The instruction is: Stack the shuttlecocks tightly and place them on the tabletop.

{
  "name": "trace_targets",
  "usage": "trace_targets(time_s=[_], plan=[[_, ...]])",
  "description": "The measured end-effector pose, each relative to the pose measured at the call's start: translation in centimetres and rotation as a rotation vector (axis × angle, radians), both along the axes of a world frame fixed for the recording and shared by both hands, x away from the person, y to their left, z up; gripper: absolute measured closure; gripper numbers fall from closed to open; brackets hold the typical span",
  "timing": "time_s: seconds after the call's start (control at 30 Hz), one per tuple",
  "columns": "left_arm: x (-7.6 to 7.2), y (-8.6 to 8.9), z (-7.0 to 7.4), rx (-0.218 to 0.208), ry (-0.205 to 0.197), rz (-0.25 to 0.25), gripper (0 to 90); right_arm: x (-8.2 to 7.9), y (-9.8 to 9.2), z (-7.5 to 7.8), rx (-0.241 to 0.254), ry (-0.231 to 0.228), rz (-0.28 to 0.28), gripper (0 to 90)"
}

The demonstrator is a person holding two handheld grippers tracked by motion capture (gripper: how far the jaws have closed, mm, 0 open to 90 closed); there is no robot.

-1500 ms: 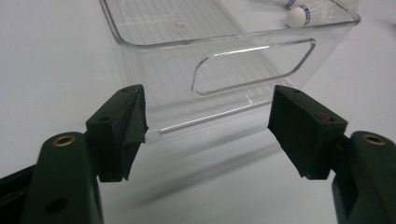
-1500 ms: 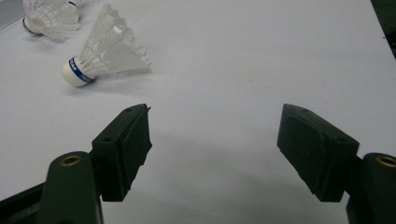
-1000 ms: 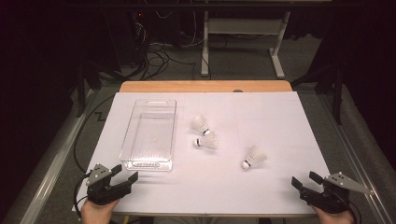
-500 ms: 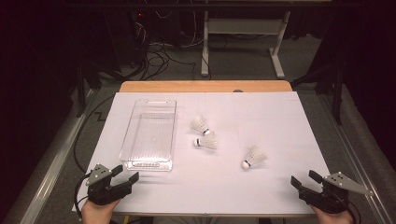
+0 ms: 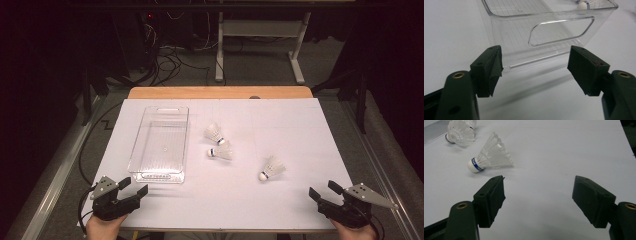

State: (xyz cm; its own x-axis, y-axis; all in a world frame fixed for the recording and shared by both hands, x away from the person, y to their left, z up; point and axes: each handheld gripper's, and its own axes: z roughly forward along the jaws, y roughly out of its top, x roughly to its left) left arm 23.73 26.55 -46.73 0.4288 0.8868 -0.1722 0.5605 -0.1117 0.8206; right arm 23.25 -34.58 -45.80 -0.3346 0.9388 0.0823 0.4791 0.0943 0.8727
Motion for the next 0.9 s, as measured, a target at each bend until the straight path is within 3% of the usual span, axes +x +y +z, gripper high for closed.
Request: trace_targets(time_s=[0.37, 0.9], plan=[[0.0, -0.1, 0.0, 0.004, -0.001, -0.003, 29.1, 0.0, 0.4, 0.6, 0.020, -0.010, 0.015, 26.2], [0.0, -0.1, -0.1, 0.009, 0.000, -0.006, 29.3, 0.4, 1.4, 0.8, -0.002, -0.006, 0.055, 26.2]])
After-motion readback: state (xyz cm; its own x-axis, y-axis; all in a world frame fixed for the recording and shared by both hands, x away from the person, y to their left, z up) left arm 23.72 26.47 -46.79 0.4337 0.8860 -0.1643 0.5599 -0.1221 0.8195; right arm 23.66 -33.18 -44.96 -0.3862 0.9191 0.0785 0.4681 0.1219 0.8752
